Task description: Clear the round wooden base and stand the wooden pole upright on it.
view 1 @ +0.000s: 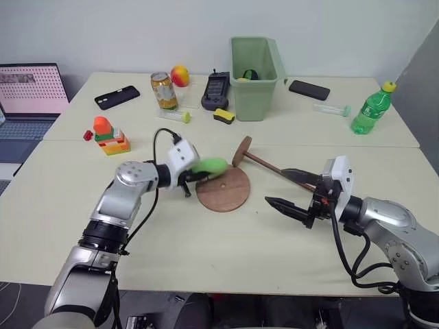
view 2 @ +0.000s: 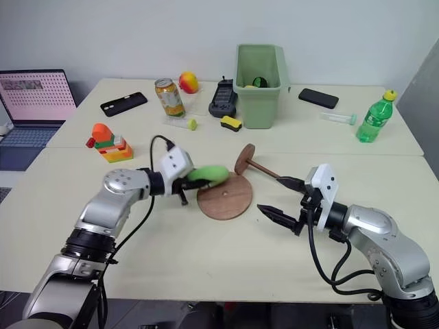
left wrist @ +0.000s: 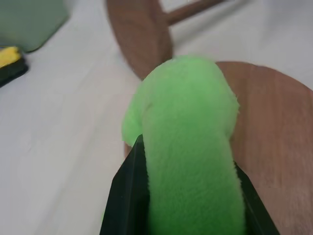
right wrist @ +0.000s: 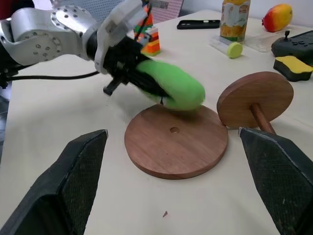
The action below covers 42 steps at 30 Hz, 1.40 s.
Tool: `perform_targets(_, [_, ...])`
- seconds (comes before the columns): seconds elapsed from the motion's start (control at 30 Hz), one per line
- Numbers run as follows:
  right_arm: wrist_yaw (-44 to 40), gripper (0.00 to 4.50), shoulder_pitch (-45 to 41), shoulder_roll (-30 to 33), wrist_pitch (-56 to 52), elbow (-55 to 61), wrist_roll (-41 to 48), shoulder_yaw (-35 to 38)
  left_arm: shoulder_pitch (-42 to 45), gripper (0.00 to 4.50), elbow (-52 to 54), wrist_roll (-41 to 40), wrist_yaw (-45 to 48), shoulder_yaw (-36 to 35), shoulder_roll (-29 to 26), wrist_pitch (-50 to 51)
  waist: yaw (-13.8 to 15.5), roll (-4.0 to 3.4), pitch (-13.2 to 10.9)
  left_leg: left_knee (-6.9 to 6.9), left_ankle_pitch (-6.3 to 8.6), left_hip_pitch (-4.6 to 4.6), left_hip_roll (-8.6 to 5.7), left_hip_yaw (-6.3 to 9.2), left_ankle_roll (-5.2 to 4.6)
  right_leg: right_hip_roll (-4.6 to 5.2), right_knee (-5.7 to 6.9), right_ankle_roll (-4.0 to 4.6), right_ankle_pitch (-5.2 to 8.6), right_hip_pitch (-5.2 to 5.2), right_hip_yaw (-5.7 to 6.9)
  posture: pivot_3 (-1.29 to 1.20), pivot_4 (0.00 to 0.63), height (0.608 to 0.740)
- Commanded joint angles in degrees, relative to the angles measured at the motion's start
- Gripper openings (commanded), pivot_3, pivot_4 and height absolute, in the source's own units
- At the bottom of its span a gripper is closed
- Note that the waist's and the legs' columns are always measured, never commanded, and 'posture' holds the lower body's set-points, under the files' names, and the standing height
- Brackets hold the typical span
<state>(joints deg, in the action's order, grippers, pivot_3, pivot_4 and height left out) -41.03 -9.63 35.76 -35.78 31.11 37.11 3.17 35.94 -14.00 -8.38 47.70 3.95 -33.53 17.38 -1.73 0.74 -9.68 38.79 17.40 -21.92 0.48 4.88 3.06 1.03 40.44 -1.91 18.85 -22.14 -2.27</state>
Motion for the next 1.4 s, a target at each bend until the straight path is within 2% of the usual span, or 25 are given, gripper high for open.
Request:
perform_targets(0.03, [0.7, 4.50, -1.3, -0.1, 0.1, 2.2, 1.1, 1.1, 8.3, 0.95, -14.4, 4.4, -16.8, -6.7, 0.4, -5.0, 0.1, 0.07, 0.0, 0.03, 0.00, 0.01, 0.01, 0.05, 0.00, 0.00, 0.01, 0.00, 0.00, 0.01, 0.03, 0.00, 0.150, 0.740])
perform_targets(0.1, [0.8, 4.50, -2.3, -0.4, -0.2, 2.2, 1.3, 0.7, 12.0, 0.95, -22.8, 7.2, -20.9, -5.3, 1.8, -9.0, 0.1, 0.09, 0.0, 0.05, 0.00, 0.02, -0.03, 0.09, 0.00, -0.01, 0.06, 0.00, 0.00, 0.02, 0.09, 0.00, 0.150, 0.740])
perform_targets(0.23, [1.1, 4.50, -4.8, -0.8, -1.2, 1.7, 1.9, 0.2, 19.6, 0.95, -41.7, 17.6, -29.6, 1.9, 5.2, -19.5, 0.6, 0.15, 0.0, 0.05, 0.00, -0.02, -0.57, -0.03, 0.00, 0.11, -0.02, -0.06, 0.00, 0.02, 0.20, 0.00, 0.150, 0.740])
perform_targets(0.37, [1.7, 4.50, -5.3, -0.7, -2.1, 2.4, 2.5, 0.6, 22.7, 0.95, -51.5, 20.3, -33.8, 3.5, 7.1, -25.3, 0.4, 0.56, -0.2, 0.06, -0.01, -0.13, -0.81, 0.02, -0.01, 0.26, -0.14, -0.18, -0.07, -0.07, 0.10, 0.00, 0.150, 0.740])
perform_targets(0.4, [2.0, 4.50, -5.1, -0.6, -2.3, 2.7, 2.7, 0.7, 22.9, 1.33, -52.6, 20.0, -33.3, 3.2, 7.3, -26.1, 0.3, 0.68, -0.3, 0.06, -0.01, -0.18, -0.80, 0.02, -0.01, 0.27, -0.15, -0.18, -0.07, -0.12, 0.10, 0.00, 0.150, 0.740])
perform_targets(0.43, [2.1, 4.50, -4.9, -0.5, -2.5, 3.0, 2.8, 0.8, 23.1, 1.40, -53.3, 19.5, -32.9, 2.7, 7.4, -26.9, 0.1, 0.71, -0.3, 0.06, -0.02, -0.26, -0.78, 0.04, 0.01, 0.27, -0.15, -0.18, -0.07, -0.20, 0.11, 0.00, 0.150, 0.740])
perform_targets(0.57, [2.5, 4.50, -4.3, -0.2, -3.1, 3.5, 3.5, 1.3, 22.7, 2.33, -52.2, 17.5, -29.7, 0.7, 6.9, -29.5, 0.1, 0.71, -0.3, 0.05, -0.10, -0.30, -0.74, 0.07, 0.15, 0.28, -0.12, -0.18, -0.07, -0.23, 0.12, 0.00, 0.150, 0.740])
perform_targets(0.67, [2.3, 4.50, -5.0, -0.3, -3.2, 2.7, 3.9, 1.2, 20.5, 2.91, -45.5, 13.5, -22.5, -1.5, 5.6, -27.9, 0.1, 0.71, -0.3, 0.06, -0.10, -0.30, -0.76, 0.06, 0.14, 0.28, -0.11, -0.18, -0.07, -0.23, 0.11, 0.00, 0.150, 0.740])
perform_targets(0.77, [1.5, 4.50, -6.9, -0.7, -3.4, 0.8, 4.2, 0.8, 15.6, 3.54, -33.0, 7.4, -12.5, -3.9, 3.6, -20.6, -0.2, 0.71, -0.3, 0.06, -0.12, -0.30, -0.72, 0.05, 0.18, 0.28, -0.10, -0.18, -0.07, -0.24, 0.10, 0.00, 0.150, 0.740])
perform_targets(0.93, [-1.4, 4.50, -10.6, -1.1, -2.9, -3.6, 3.8, -0.8, 8.1, 4.48, -16.5, 3.5, -7.6, -6.7, -1.6, -10.3, -0.4, 0.70, -0.3, 0.06, -0.12, -0.25, -0.52, 0.13, 0.19, 0.31, -0.09, -0.18, -0.07, -0.21, 0.07, 0.00, 0.150, 0.740])
perform_targets(1.13, [-4.9, 4.50, -13.8, -1.2, -1.9, -8.0, 3.0, -2.3, 3.2, 4.48, -4.0, -0.1, -8.2, -10.8, -4.5, -0.2, 0.1, 0.70, -0.3, 0.10, -0.04, -0.24, -0.31, 0.16, 0.01, 0.27, -0.07, -0.18, -0.07, -0.15, 0.09, 0.00, 0.150, 0.740])
perform_targets(1.33, [-7.4, 4.50, -16.4, 3.6, 1.6, -12.6, -5.6, -5.6, -3.9, 4.48, 15.7, -14.0, 1.8, -16.1, -10.9, 17.4, -0.1, 0.68, -0.4, 0.10, -0.04, -0.26, -0.20, 0.14, 0.01, 0.31, -0.12, -0.17, -0.08, -0.15, 0.06, 0.00, 0.150, 0.740])
perform_targets(1.4, [-5.9, 4.50, -21.5, 4.6, -0.4, -17.0, -8.9, -7.1, -8.1, 4.48, 24.4, -21.1, 7.8, -17.4, -15.9, 24.7, -0.2, 0.65, -0.4, 0.09, -0.04, -0.25, -0.13, 0.10, 0.01, 0.30, -0.11, -0.17, -0.08, -0.15, 0.07, 0.00, 0.150, 0.740])
